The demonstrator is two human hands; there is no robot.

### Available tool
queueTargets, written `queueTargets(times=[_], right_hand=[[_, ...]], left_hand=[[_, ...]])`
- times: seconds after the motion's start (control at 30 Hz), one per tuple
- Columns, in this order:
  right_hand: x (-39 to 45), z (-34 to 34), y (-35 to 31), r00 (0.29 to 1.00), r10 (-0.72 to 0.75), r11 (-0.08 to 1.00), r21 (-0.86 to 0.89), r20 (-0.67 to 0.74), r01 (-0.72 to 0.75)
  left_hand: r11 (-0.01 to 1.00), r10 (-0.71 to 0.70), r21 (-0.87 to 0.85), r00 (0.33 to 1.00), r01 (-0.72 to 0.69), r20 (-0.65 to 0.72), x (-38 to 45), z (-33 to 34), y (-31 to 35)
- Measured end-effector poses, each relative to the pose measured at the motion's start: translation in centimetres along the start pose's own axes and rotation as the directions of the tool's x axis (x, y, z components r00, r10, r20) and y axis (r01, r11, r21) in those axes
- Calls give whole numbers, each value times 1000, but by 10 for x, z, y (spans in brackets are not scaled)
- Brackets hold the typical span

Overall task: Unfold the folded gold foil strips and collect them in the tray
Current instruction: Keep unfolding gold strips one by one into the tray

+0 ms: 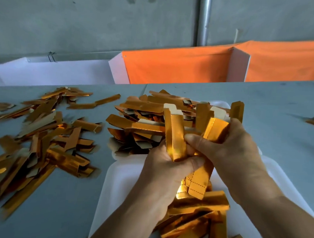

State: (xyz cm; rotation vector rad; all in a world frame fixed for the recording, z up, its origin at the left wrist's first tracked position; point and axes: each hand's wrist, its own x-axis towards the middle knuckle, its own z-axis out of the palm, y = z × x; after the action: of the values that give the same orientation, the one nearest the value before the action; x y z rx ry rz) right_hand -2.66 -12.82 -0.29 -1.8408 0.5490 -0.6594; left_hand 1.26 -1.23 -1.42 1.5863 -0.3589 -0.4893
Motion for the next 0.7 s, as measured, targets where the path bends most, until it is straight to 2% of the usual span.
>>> queueTargets(times=[0.07,0.13,0.2,0.27,0.33,0.43,0.5,0.57,0.6,0.7], right_hand=[[0,0,2,999,20,999,47,30,-22],[1,-4,2,977,77,975,189,199,-115],[0,-8,1,943,98,953,244,317,-182],[0,-9,1,943,94,966,198,320,-164],[0,-6,2,960,90,977,164,266,-137],[6,-9,9,974,137,956,233,178,-177],[9,-13,12,934,230,881,350,273,-319],[10,-17,12,862,264,716,511,432,-475],[10,-18,12,839,266,649,555,476,-520],[12,-16,14,811,241,569,599,533,-563]], left_hand=[[1000,5,-9,1000,-5,-16,0,1,0],[1000,21,-12,999,-22,-24,1,1,0],[1000,22,-1,999,-22,-46,2,-1,-1],[1000,13,18,999,-12,-46,3,-3,-2],[999,11,45,1000,-9,-25,4,-4,-2],[997,-9,79,1000,7,23,2,-6,0],[994,-31,104,999,29,20,2,-9,2],[991,-43,125,999,43,2,4,-13,2],[991,-45,125,999,45,-2,5,-15,2],[998,-19,57,999,16,43,7,-19,0]])
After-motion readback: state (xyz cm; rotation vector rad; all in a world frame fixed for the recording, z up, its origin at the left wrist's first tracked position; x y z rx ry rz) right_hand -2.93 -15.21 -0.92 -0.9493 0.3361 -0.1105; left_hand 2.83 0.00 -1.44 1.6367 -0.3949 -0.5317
